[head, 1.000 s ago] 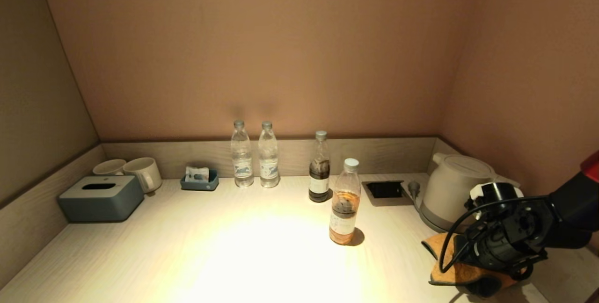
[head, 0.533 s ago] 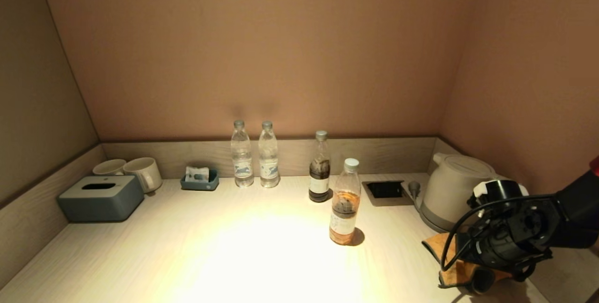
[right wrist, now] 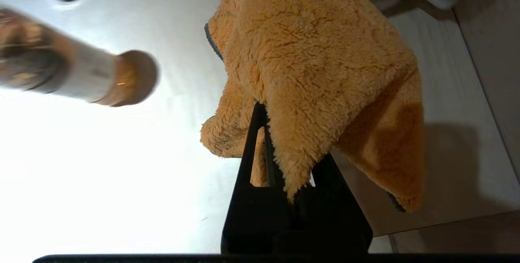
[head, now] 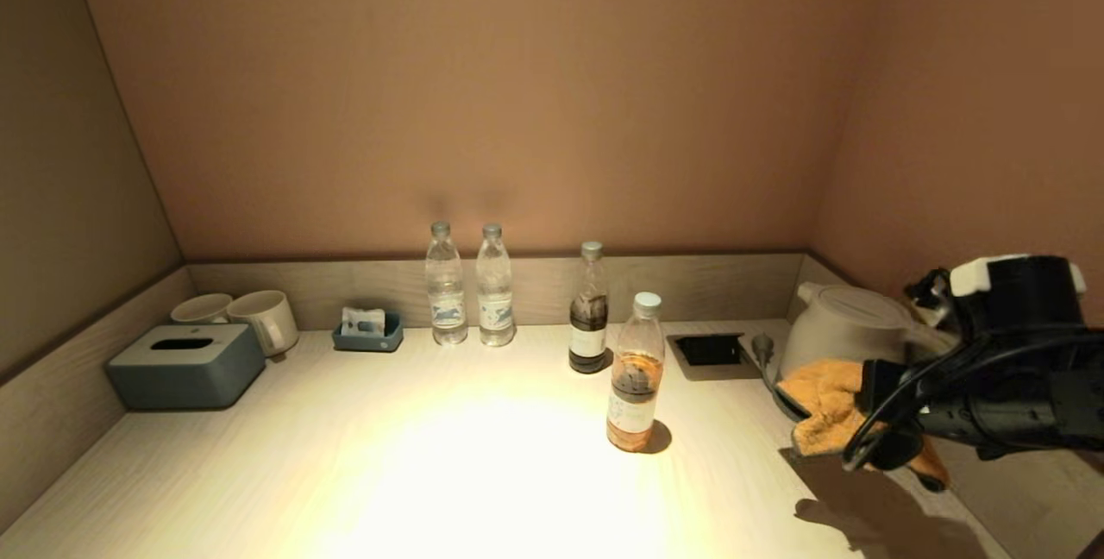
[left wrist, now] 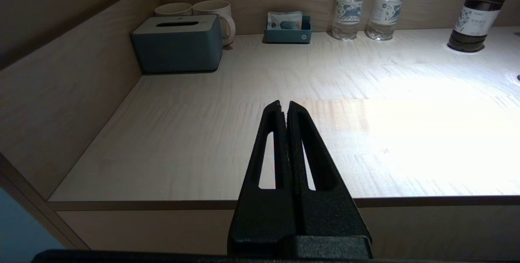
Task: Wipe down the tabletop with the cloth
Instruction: Place the tablecloth
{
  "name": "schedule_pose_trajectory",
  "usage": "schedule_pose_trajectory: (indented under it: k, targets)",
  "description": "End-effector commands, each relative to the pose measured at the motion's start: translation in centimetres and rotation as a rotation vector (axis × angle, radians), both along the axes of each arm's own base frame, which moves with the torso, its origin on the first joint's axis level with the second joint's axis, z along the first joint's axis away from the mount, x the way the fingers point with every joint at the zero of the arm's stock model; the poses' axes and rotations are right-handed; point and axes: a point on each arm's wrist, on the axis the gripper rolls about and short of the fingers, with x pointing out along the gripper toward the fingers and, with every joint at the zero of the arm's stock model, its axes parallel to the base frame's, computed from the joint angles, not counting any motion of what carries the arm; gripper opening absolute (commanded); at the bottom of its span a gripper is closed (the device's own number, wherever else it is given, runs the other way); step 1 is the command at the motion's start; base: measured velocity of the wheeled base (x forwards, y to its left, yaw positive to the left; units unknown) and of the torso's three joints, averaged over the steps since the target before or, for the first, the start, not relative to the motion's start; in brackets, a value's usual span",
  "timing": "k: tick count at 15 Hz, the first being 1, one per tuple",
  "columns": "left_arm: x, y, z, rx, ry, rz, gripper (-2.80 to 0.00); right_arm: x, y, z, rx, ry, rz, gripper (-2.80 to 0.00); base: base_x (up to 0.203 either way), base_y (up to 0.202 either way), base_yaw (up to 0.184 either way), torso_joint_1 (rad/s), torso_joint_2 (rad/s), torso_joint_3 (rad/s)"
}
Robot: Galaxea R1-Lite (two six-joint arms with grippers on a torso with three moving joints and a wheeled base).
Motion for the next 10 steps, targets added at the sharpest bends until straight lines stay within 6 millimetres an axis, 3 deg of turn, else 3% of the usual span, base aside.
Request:
schedule_pose_trajectory:
  k: [1,2,6,10]
  targets:
    - [0.0,0.0,0.0,0.0,0.001,0.001,-2.8,-2.7,1.4,2.9,0.018,-0.093,0.076,-2.8,0.0,0.0,0.0,0.0,0.0,0.0]
    - [0.0,0.0,0.0,0.0,0.001,0.001,-2.8,-3.1,1.9,3.3,0.019,-0.101,0.102,-2.8,0.0,0.0,0.0,0.0,0.0,0.0]
    - [0.0,0.0,0.0,0.0,0.001,0.001,-2.8,-6.6,7.1,6.9,0.044,-0.215,0.39,-2.8,0.0,0.0,0.0,0.0,0.0,0.0]
    - [0.0,0.0,0.0,0.0,0.001,0.001,-2.8,-7.8,9.6,8.8,0.07,-0.274,0.536,-2.8,0.0,0.0,0.0,0.0,0.0,0.0]
